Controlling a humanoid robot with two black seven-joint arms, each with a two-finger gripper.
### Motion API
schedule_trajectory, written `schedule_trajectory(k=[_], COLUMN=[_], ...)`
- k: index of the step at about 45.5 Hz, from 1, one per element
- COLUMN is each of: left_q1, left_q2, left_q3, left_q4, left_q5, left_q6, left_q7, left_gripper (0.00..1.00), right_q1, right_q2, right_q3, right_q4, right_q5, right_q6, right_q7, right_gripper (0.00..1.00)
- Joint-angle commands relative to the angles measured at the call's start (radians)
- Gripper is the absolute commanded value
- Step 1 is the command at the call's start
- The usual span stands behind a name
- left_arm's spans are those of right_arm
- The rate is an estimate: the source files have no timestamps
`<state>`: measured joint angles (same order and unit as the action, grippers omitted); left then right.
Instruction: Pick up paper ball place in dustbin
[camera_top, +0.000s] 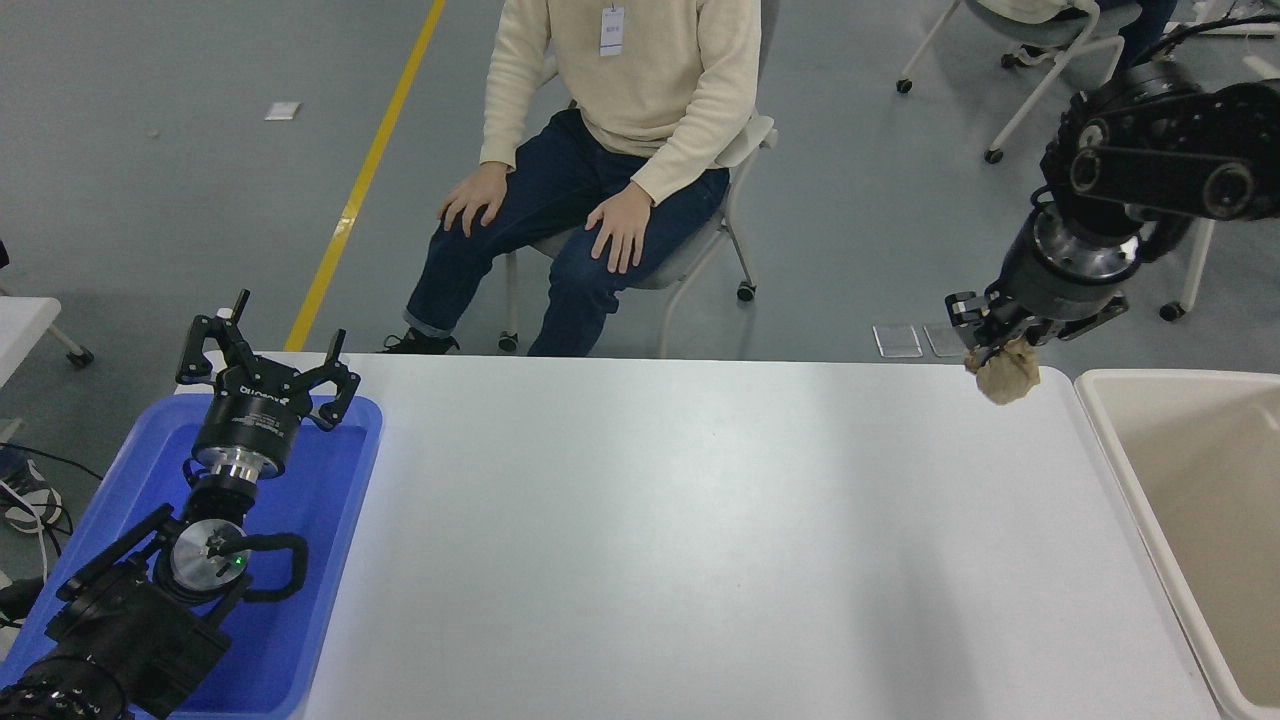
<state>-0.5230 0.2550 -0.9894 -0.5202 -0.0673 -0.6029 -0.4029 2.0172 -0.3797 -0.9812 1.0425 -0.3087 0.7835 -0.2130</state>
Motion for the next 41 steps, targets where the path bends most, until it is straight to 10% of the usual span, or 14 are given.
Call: schedule_trajectory(k=[1,25,41], left_q1=[0.0,0.001,0.001], left_q2=[0.0,0.0,0.0], left_q3=[0.0,0.0,0.0], left_q4=[0.0,-0.001,0.0], left_q5=[0.0,0.0,0.0], left_q6=[0.0,0.0,0.005], left_q7=[-0.001,-0.001,-0.001], left_gripper=[1.0,1.0,1.0], right_q1=[0.213,0.216,0.111], right_q2=[-0.057,-0.123,-0.473], right_q3=[-0.013,-0.054,-0.137], right_q4=[0.074,0.06,-0.025], right_q5=[0.042,0.023,-0.067], right_q6=[0.002,0.002,0.002], right_q7=[0.0,-0.003,-0.003], right_gripper=[0.0,0.0,0.0])
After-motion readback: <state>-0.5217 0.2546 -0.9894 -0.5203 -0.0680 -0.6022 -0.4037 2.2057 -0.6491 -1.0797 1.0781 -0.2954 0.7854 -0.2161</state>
